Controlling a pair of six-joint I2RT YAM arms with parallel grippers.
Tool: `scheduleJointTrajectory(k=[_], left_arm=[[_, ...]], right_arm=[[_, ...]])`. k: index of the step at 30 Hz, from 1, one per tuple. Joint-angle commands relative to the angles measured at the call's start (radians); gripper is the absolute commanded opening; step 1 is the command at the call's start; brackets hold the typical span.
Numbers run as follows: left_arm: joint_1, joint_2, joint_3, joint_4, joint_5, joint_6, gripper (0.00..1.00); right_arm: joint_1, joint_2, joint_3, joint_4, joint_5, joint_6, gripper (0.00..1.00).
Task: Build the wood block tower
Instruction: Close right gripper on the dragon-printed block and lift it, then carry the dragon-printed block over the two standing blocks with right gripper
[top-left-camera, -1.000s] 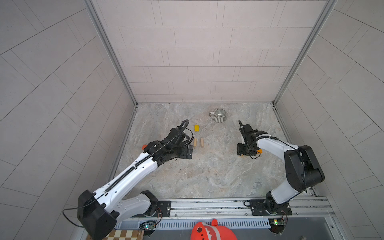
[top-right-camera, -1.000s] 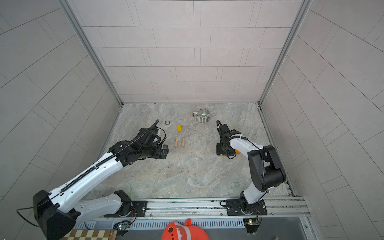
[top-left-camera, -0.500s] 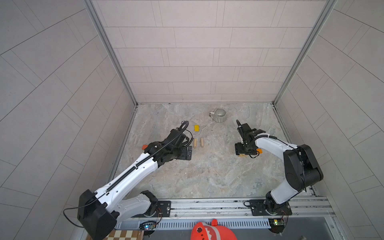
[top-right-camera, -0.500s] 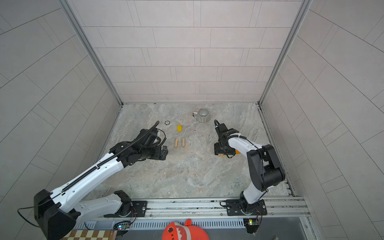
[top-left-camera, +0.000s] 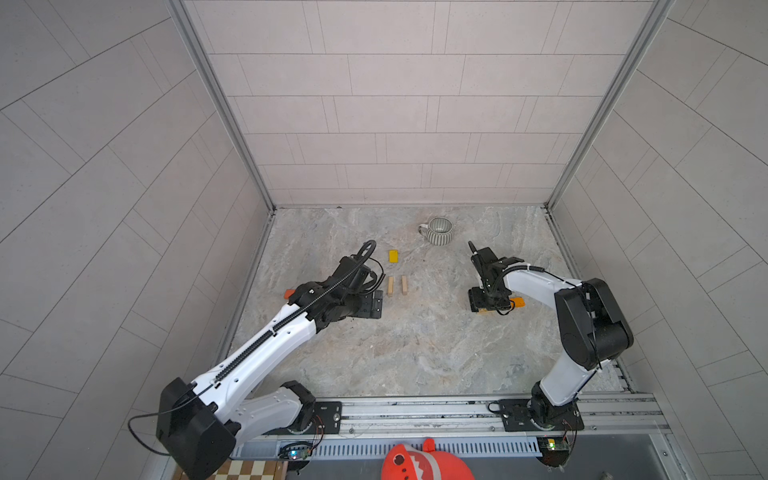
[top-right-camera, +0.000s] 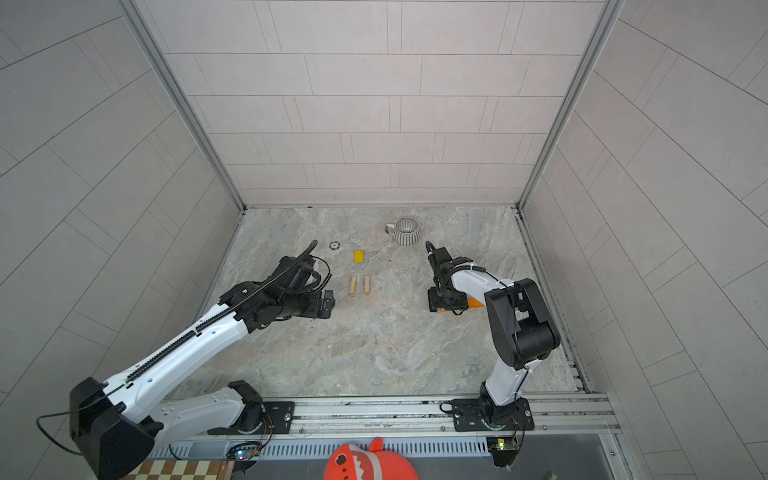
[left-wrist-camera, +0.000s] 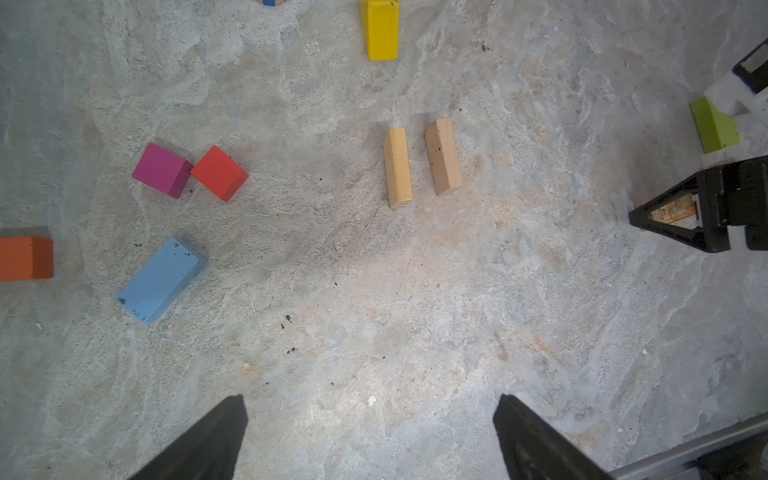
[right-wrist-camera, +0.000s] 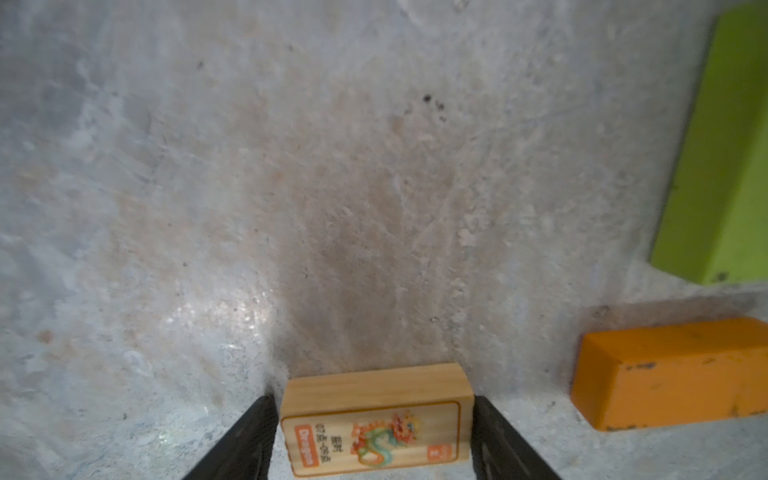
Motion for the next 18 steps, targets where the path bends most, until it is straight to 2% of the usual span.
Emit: scheduleJointTrajectory(k=[1, 10, 18], left_arm=[[0.009, 0.006, -0.011, -0.001, 0.008, -0.010, 1.00], [0.024, -0.002, -0.014, 0.002, 0.012, -0.017, 1.00], [0.033, -0.011, -0.007, -0.023, -0.074, -0.046, 1.00]], right_arm=[[0.001, 0.004, -0.014, -0.002, 0.005, -0.007, 0.71], [0.002, -0.016, 0.002, -0.016, 0.027, 0.058, 0.55], [0.068, -0.060, 0.100, -0.095, 0.049, 0.145, 0.53]])
